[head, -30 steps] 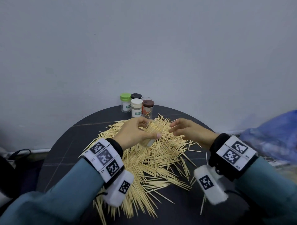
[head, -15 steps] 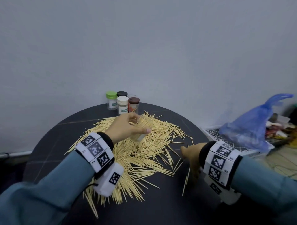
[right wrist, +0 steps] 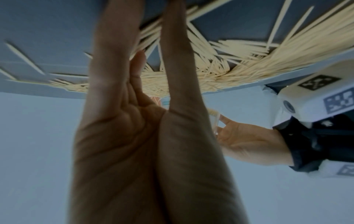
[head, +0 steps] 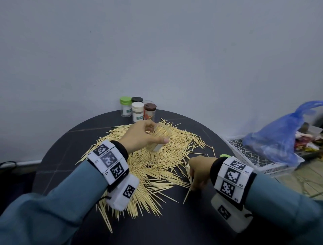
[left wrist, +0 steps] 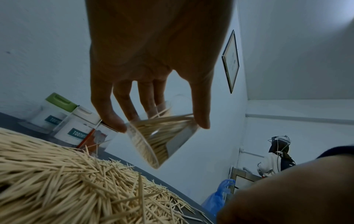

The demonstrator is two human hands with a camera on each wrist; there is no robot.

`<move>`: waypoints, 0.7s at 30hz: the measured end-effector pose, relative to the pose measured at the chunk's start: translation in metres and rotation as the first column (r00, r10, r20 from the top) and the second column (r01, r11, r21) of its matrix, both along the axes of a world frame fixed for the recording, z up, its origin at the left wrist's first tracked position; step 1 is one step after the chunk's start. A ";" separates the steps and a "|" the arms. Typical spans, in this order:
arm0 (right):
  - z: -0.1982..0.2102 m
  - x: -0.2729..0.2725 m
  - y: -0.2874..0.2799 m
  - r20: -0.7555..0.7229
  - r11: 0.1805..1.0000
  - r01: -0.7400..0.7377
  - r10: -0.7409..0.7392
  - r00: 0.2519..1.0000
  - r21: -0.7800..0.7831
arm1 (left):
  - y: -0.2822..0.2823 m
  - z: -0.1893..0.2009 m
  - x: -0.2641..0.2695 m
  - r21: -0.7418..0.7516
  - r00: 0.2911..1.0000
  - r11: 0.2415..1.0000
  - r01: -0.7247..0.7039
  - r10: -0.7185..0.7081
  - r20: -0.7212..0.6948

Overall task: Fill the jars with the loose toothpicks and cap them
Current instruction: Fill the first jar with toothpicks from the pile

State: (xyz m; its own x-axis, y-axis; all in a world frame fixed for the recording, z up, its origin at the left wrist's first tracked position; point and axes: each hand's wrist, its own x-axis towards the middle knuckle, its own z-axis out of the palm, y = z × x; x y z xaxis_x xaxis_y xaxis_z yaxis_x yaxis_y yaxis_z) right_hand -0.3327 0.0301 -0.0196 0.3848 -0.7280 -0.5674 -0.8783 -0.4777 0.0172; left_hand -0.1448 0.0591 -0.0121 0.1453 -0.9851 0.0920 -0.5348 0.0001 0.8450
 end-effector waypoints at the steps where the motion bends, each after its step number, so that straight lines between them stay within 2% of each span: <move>1: -0.002 0.003 -0.003 0.036 1.000 0.011 -0.012 0.999 0.012 | 0.001 0.000 0.001 -0.001 1.000 1.000 -0.004 0.004 -0.003; 7: -0.011 0.026 -0.016 0.252 0.997 0.069 -0.061 0.966 -0.023 | 0.002 0.002 0.009 -0.008 1.000 1.000 -0.024 0.024 -0.015; 11: -0.011 0.033 -0.024 0.305 0.996 0.024 0.004 0.952 -0.088 | 0.001 0.002 0.012 -0.025 0.999 0.999 -0.033 0.033 -0.011; 16: -0.001 0.032 -0.036 0.295 0.982 -0.091 0.136 0.946 -0.163 | 0.000 0.003 0.015 -0.032 0.999 0.999 -0.037 0.036 -0.009; 21: -0.008 0.035 -0.040 0.195 0.918 -0.300 0.354 0.915 -0.259 | -0.003 0.002 0.016 -0.031 0.999 0.999 -0.038 0.038 -0.009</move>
